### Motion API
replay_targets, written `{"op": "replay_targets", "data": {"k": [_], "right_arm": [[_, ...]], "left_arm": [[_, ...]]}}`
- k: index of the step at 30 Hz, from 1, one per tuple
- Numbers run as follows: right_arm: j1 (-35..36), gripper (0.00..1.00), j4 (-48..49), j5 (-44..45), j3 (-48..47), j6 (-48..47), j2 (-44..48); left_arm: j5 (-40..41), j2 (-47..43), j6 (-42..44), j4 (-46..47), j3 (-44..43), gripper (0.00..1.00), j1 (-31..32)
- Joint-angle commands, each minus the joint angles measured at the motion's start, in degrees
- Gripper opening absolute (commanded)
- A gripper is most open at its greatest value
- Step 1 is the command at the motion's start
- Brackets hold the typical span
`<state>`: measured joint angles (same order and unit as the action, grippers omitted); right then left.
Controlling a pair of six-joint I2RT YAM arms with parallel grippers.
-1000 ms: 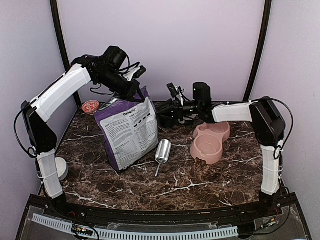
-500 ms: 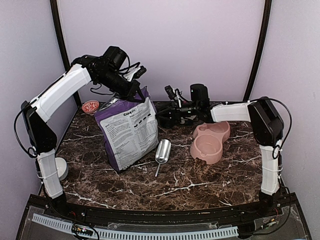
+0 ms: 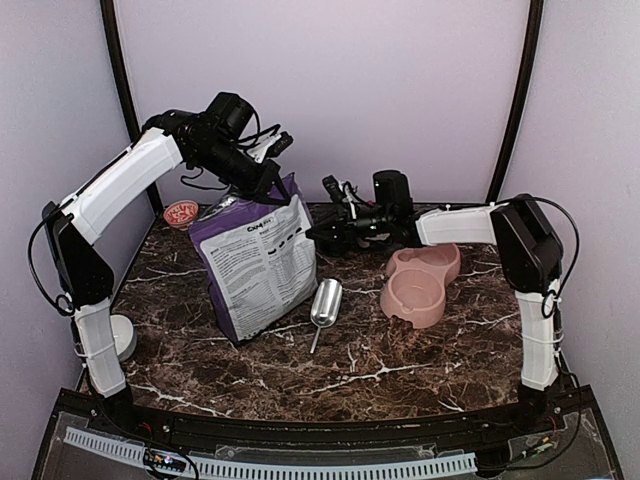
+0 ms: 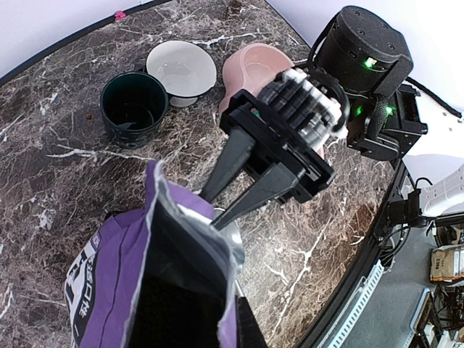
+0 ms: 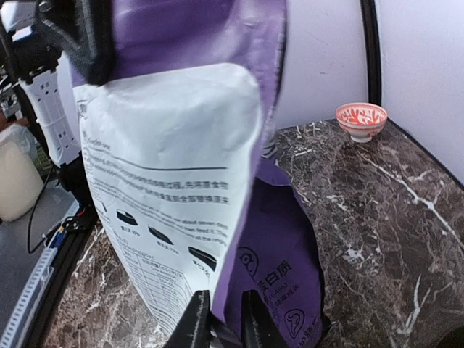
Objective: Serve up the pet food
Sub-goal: Adjust the pet food at the center of the board, then move the pet food bag to the center of the board.
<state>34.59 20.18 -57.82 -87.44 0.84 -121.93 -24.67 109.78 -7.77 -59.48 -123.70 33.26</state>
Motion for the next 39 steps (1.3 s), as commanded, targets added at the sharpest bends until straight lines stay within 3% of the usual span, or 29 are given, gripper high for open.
{"op": "replay_targets", "data": {"k": [1, 3, 11, 20, 29, 35, 39], "right_arm": [[0.48, 0.05, 0.80, -0.41, -0.51, -1.05, 0.11], [0.38, 0.00, -0.09, -0.37, -0.21, -2.23, 0.10], [-1.35, 0.00, -0.93, -0.59, 0.29, -3.45, -0.59], [-2.03, 0.00, 2.63, -1.10, 0.71, -0.23, -1.58], [-0.43, 0.00, 2.58, 0.11, 1.31, -0.97, -0.65], [-0.35, 0.07, 1.08, 2.12, 2.24, -2.61, 2.57], [-0.40, 0.18, -1.43, 3.08, 2.34, -4.49, 4.03]], "left_arm": [[-5.08, -6.07, -0.04, 6.27, -1.35, 0.00, 0.14], [-5.06, -6.04, -0.05, 5.87, -1.99, 0.00, 0.14], [-7.12, -7.84, -0.89, 4.50, -6.77, 0.00, -0.34], [-12.11, -13.89, -3.16, 11.64, -0.94, 0.00, -1.80], [-2.78, -13.56, -0.83, 10.32, 2.37, 0.00, -2.16], [1.24, -13.32, 2.25, 6.56, 1.98, 0.23, -2.15], [4.85, -13.98, 4.40, 4.57, 0.43, 0.35, -2.21]]}}
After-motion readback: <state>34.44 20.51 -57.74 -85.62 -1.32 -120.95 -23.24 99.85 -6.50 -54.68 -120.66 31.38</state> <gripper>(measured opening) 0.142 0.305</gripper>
